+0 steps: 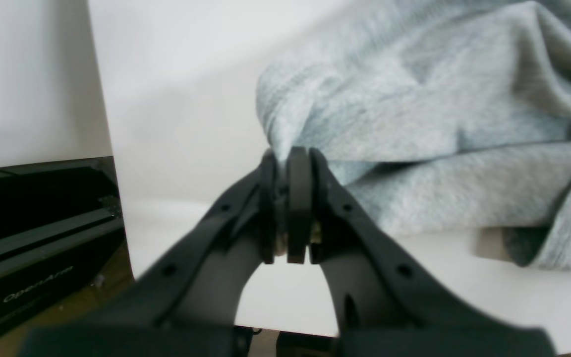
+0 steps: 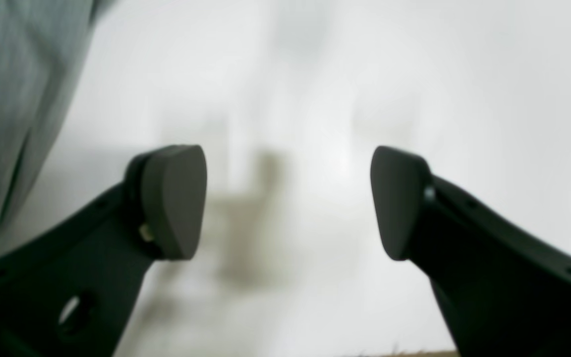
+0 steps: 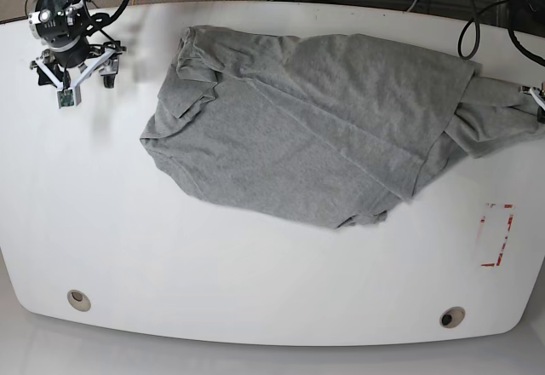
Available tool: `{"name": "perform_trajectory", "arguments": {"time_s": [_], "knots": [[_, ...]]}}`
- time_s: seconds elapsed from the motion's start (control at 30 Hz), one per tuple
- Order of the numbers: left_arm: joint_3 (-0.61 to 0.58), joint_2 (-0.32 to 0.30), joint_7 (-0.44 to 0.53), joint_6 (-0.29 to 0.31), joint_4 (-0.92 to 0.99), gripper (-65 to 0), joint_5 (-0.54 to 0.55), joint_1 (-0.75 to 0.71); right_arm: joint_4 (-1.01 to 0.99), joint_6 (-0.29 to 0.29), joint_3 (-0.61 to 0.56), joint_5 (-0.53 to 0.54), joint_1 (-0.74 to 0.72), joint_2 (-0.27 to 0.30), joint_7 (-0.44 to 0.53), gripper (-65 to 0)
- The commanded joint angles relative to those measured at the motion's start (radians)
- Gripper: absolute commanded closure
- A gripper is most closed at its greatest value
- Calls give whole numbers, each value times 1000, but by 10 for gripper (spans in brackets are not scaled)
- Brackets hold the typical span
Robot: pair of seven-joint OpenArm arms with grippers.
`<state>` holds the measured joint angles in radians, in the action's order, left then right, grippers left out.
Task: Fold the T-shirt properly
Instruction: 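Open the right gripper and move it down along the shirt's side edge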
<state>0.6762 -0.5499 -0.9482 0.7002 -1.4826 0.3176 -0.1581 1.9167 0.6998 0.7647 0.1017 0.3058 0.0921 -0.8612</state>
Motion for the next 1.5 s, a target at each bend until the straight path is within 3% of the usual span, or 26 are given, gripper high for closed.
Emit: {"name": "perform_trajectory", "arguments": {"time_s": [0.0,0.57,0.8,1.03,1.47], "knots": [[9,-25,18,-2,-14,0,7,10,11,-2,0,-3,-53,10,18,-495],[9,-25,18,-2,-14,0,7,12,-334,-2,-231,-9,-466,16,27,-491],[7,-8,19,-2,-16,0,7,12,-509,-2,-314,-4,-610,16,79,-491],[7,-5,19,-2,-16,0,7,13,-667,-2,-374,-1,-692,8,118,-491],[7,-5,19,-2,-16,0,7,13,-784,-2,-429,-1,-701,-32,176,-493]]}}
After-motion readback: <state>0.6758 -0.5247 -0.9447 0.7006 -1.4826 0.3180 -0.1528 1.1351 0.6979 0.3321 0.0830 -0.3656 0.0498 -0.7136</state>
